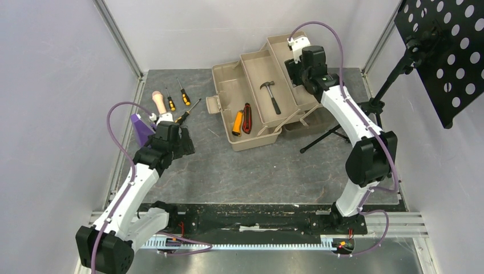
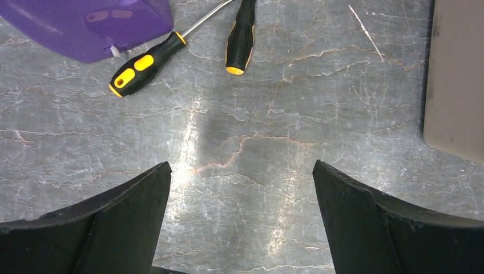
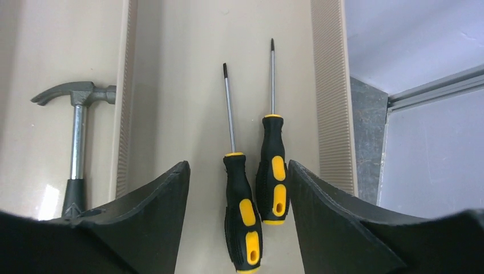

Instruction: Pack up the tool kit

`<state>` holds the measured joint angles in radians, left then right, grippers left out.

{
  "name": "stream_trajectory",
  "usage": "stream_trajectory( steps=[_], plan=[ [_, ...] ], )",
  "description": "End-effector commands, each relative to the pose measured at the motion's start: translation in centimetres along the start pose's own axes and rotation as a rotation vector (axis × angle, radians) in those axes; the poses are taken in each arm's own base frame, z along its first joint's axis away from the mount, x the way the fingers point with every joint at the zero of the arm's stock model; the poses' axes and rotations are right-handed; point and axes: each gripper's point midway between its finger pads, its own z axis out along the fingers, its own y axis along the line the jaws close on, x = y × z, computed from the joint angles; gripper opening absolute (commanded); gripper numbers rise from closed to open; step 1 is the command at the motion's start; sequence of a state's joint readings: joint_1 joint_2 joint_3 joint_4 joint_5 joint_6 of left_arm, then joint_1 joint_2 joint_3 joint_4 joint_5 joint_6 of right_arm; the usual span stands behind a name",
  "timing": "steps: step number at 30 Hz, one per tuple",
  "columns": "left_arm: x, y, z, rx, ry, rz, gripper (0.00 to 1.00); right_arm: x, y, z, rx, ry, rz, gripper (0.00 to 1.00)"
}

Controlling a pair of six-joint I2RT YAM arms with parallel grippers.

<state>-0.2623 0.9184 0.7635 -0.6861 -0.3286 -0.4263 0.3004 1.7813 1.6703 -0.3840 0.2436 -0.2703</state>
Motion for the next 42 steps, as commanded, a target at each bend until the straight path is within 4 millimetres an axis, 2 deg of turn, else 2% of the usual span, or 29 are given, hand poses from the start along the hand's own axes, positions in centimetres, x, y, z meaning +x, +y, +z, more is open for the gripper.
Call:
stream_trajectory(
  steps=[1, 6, 11, 14, 19, 24, 31, 35, 38, 42],
  plan=[
    [-0.4, -0.5, 0.2, 0.025, 0.004, -0.001, 1.0, -4.2, -1.9, -4.2, 0.019, -0.145, 0.068, 0.67],
    [0.1, -1.4, 0.8, 0.059, 0.062, -0.043, 1.0, -4.3, -0.8, -7.9, -0.058, -0.265, 0.13, 0.73],
    [-0.1, -1.5, 1.7, 0.038, 0.107, -0.065, 1.0, -4.0, -0.4, -12.7, -0.105, -0.428, 0.211, 0.8],
    [-0.5, -1.6, 2.6, 0.023, 0.127, -0.081, 1.0, -3.7, 0.0, -15.4, -0.129, -0.548, 0.249, 0.84],
    [-1.4, -1.4, 5.1, -0.026, 0.165, -0.094, 0.98, -2.0, 0.1, -18.1, -0.129, -0.675, 0.309, 0.88],
    [-2.4, -2.0, 7.5, -0.052, 0.211, -0.049, 0.94, -0.8, 0.3, -18.8, -0.123, -0.706, 0.308, 0.9],
    [-2.2, -2.2, 11.4, -0.099, 0.29, 0.013, 0.88, -0.1, -0.5, -19.3, -0.074, -0.71, 0.292, 0.92],
    [-2.2, -1.5, 13.2, -0.112, 0.327, -0.002, 0.85, 0.1, -1.1, -19.7, -0.045, -0.713, 0.289, 0.93],
    [-2.0, -1.3, 14.3, -0.091, 0.345, -0.022, 0.8, 0.1, -1.2, -19.8, -0.038, -0.715, 0.29, 0.94],
    [-0.4, -1.9, 15.1, -0.049, 0.411, -0.029, 0.74, 0.1, -1.1, -19.7, -0.043, -0.716, 0.293, 0.94]
  ],
)
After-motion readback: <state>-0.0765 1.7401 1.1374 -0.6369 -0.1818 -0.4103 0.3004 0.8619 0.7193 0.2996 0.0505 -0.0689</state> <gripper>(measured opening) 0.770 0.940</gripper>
